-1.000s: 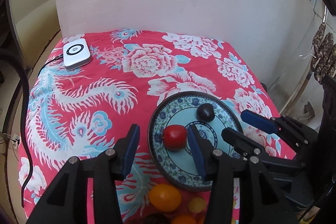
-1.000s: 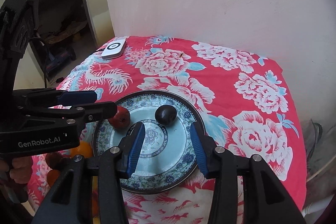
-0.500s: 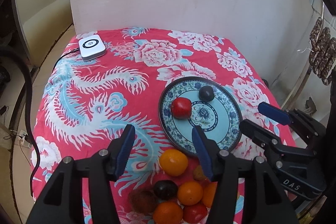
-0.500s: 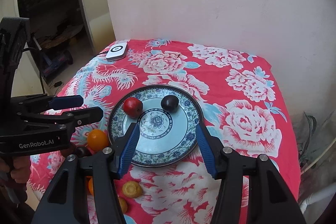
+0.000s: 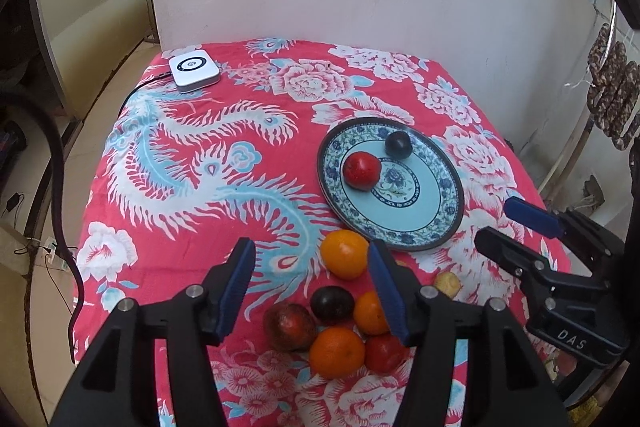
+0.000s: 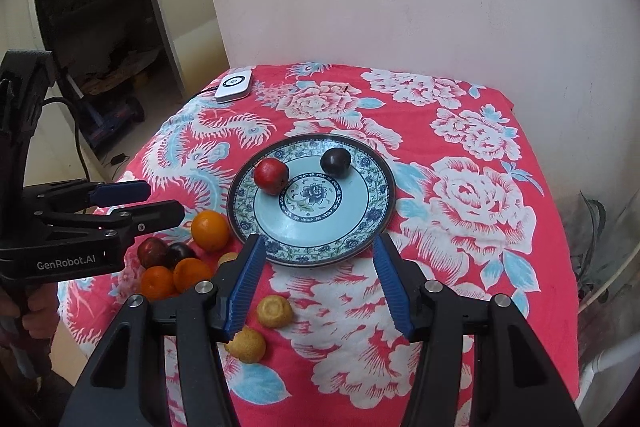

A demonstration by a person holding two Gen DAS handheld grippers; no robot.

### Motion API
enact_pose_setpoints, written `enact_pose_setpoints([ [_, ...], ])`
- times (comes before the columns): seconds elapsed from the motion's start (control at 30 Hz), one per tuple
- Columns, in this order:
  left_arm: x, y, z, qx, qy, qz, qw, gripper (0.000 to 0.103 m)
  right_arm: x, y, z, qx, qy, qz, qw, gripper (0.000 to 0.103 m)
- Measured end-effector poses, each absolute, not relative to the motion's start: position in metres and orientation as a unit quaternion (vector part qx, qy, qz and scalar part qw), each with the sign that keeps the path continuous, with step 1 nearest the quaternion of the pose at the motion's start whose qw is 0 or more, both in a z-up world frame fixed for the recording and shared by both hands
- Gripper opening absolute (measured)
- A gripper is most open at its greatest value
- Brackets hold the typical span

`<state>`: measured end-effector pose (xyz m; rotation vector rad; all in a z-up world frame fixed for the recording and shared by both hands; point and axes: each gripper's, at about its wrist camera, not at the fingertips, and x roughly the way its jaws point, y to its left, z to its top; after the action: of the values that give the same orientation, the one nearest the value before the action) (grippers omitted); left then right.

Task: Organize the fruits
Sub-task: 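Withdraw both open tools from the plate back toward the fruit cluster, then grasp the dark red pomegranate with the left tool while the right tool grasps a brown kiwi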

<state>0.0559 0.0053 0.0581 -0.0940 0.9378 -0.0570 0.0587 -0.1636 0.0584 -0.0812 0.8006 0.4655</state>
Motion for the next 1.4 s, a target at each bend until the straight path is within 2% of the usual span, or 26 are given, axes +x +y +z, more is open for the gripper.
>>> enact_pose_setpoints([
  [0.67, 0.02, 0.023, 0.05, -0.048, 0.459, -0.01, 0.887, 0.062, 0.016, -0.153, 0.042, -0.058, 0.403, 0.264, 0.874, 0.057],
  [1.2, 0.021, 0.03, 0.035, -0.081, 0.472, -0.018, 0.878, 0.062, 0.008, -0.148, 0.025, -0.059, 0.428, 0.292, 0.853, 0.057],
  [1.3, 0.022, 0.035, 0.034, -0.097, 0.471, -0.025, 0.876, 0.058, 0.008, -0.146, 0.023, -0.061, 0.43, 0.296, 0.851, 0.057],
  [1.4, 0.022, 0.037, 0.035, -0.103, 0.469, -0.028, 0.877, 0.051, 0.009, -0.146, 0.021, -0.059, 0.432, 0.296, 0.85, 0.052],
])
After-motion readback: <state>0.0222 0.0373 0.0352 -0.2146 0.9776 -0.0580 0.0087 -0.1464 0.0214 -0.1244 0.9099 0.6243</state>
